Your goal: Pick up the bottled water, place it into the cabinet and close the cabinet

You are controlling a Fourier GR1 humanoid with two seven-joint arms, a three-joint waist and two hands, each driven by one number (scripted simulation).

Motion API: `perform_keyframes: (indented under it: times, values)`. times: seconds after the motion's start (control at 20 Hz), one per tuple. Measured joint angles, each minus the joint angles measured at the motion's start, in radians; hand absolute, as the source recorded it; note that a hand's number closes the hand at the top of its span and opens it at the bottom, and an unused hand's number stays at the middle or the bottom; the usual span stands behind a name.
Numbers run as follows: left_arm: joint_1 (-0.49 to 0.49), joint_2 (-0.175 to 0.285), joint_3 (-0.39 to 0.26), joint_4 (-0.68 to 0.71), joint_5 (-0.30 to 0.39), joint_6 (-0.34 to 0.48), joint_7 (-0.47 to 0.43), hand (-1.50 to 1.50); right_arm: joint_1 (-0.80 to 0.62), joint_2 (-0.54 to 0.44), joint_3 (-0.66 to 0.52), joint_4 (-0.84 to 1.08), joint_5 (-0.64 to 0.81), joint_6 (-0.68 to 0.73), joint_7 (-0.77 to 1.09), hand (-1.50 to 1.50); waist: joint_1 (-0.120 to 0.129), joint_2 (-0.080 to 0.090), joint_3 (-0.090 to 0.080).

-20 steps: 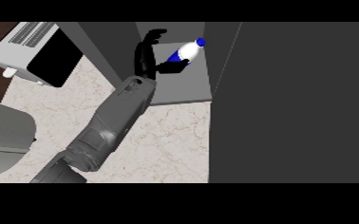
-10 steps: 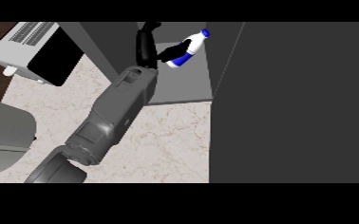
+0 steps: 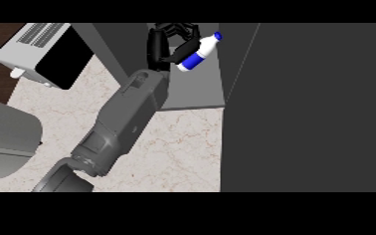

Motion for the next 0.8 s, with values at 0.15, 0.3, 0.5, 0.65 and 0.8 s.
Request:
perform_keyframes:
  times: [0.15, 0.3, 0.5, 0.65, 0.8]
  values:
    - [0.050, -0.001, -0.049, -0.049, 0.049, -0.019, -0.013, 1.50, -0.006, -0.004, -0.001, -0.004, 0.002, 0.000, 0.013, -1.50, 0.002, -0.004, 0.000]
    - [0.089, -0.002, -0.101, -0.118, 0.084, -0.071, 0.017, 1.50, -0.008, 0.004, 0.019, -0.004, 0.006, -0.008, 0.019, -1.50, 0.014, -0.010, 0.000]
    - [0.181, -0.002, -0.183, -0.239, 0.154, -0.163, 0.051, -1.50, 0.004, 0.004, 0.050, -0.007, 0.012, -0.018, 0.018, -1.50, 0.020, -0.016, 0.000]
    - [0.280, -0.002, -0.259, -0.353, 0.193, -0.206, 0.072, -1.50, 0.011, 0.010, 0.071, -0.007, 0.017, -0.037, 0.018, -1.50, 0.034, -0.021, 0.000]
    - [0.393, -0.002, -0.333, -0.477, 0.214, -0.233, 0.087, -1.50, 0.015, 0.014, 0.085, -0.007, 0.022, -0.058, 0.021, -1.50, 0.051, -0.024, -0.001]
